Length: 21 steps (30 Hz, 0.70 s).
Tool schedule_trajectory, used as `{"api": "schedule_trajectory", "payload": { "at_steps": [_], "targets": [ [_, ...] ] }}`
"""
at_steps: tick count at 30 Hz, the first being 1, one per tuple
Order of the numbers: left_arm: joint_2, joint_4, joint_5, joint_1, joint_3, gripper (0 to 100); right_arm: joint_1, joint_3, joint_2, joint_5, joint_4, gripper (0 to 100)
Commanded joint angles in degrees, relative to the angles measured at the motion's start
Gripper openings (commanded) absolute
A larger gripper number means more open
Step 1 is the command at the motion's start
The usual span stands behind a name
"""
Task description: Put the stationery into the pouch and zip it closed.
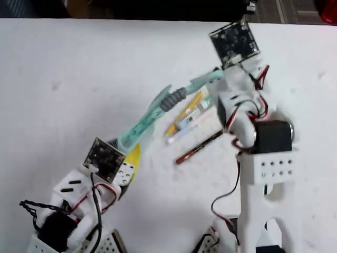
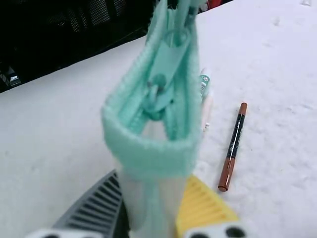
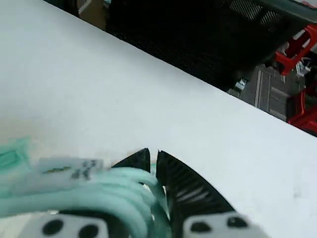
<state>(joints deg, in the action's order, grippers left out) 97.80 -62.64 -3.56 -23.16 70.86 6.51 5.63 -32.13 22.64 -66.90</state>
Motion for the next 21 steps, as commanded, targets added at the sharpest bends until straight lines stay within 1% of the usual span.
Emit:
{"api": "schedule_trajectory", "payload": {
  "at_steps": [1, 5, 10, 15, 16, 19, 21],
  "targets": [
    [-0.48, 1.32, 0.44, -0.04, -2.02, 2, -4.44, -2.9, 2.51, -0.09, 1.71, 1.8],
    [-0.48, 1.32, 0.44, -0.04, -2.02, 2, -7.6, -3.16, 4.7, -2.46, 3.38, 1.8],
    [-0.48, 1.32, 0.44, 0.22, -2.02, 2, -7.6, -3.16, 4.7, -2.9, 4.18, 1.8],
    [-0.48, 1.58, 0.44, 3.47, -2.11, 2, -7.43, -2.73, 4.62, -2.55, 3.38, 1.8],
    [-0.48, 1.58, 0.44, 3.56, -2.11, 2, -6.64, -3.34, 4.35, -2.46, 1.36, 1.9],
    [-0.48, 1.49, 0.44, 3.21, -2.11, 2, -0.92, -6.59, 0.13, -2.29, -6.73, 2.6],
    [-0.48, 1.41, 0.44, 3.21, -2.11, 2, 4.53, -10.02, -4.35, -2.2, -11.74, 7.1]
  ]
}}
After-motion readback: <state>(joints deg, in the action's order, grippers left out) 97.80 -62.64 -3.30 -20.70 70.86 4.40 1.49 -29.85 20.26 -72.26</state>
